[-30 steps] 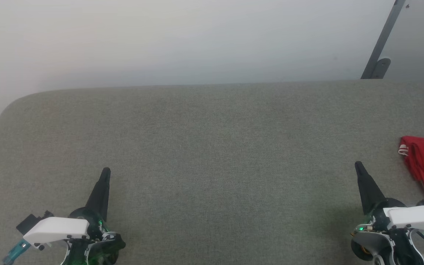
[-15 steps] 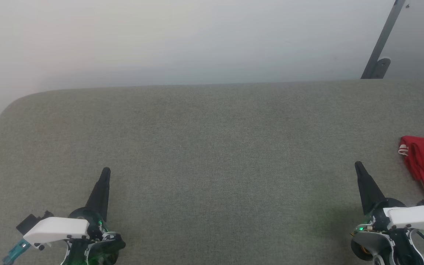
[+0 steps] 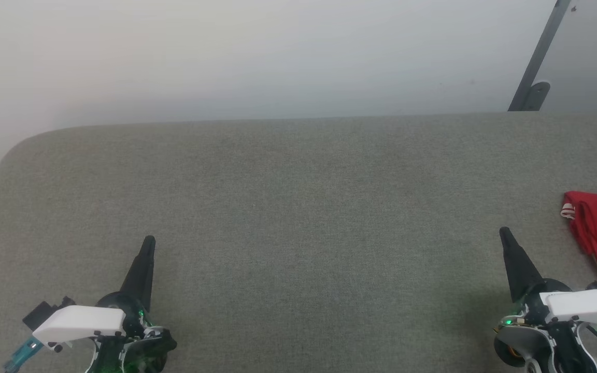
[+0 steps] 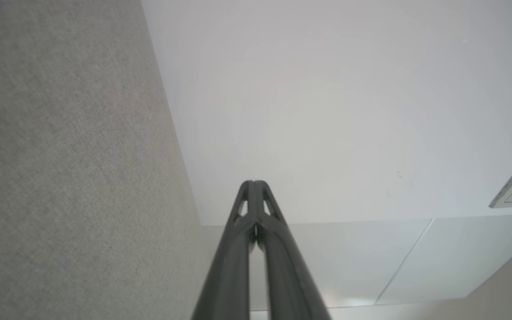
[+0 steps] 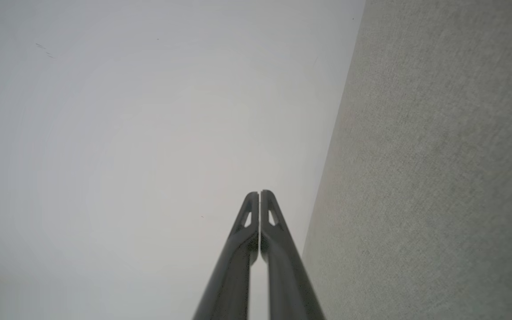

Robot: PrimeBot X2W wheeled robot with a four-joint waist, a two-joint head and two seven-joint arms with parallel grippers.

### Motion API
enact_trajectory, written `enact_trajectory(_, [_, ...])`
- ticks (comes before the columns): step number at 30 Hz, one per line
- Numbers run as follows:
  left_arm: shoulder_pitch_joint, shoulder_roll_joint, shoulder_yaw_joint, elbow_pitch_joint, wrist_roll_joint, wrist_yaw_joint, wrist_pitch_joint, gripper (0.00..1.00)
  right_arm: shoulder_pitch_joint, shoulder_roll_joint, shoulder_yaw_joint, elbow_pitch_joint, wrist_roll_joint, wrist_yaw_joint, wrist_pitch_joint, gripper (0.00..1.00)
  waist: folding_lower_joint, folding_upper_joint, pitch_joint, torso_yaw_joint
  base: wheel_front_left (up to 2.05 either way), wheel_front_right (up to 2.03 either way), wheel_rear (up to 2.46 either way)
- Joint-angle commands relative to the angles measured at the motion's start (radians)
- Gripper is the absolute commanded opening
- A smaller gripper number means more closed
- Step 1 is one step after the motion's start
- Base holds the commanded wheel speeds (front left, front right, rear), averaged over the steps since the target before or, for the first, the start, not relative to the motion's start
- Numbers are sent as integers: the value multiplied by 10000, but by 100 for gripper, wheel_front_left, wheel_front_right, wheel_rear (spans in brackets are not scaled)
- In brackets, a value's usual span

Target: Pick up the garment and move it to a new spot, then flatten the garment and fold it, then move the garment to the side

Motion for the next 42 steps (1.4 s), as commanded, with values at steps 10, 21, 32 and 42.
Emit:
enact_trajectory(10, [-106,-27,40,-4,34,-28,43,0,-62,34,0,5,44,0,17,0,0,0,0,0,0,0,0])
enact_trajectory(21, [-107,-29,44,-4,37,-29,47,0,-62,34,-1,5,44,0,17,0,0,0,0,0,0,0,0])
enact_trajectory(32, [-107,-30,46,-4,41,-29,49,0,-62,34,-1,4,44,0,16,0,0,0,0,0,0,0,0])
enact_trajectory(42, [-107,-33,48,-4,44,-29,51,0,-62,34,0,5,45,0,16,0,0,0,0,0,0,0,0])
